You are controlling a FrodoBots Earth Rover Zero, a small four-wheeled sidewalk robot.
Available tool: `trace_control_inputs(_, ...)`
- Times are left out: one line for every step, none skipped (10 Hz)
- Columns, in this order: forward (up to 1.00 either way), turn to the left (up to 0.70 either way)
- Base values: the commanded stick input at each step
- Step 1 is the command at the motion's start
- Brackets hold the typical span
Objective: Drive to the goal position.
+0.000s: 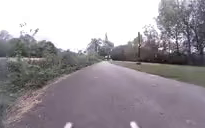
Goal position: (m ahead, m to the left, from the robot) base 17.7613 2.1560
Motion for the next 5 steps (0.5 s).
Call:
trace_control_inputs(0.7,0.0)
trace_control_inputs(0.7,0.0)
trace_control_inputs(0.7,0.0)
trace_control_inputs(0.7,0.0)
trace_control_inputs(0.7,0.0)
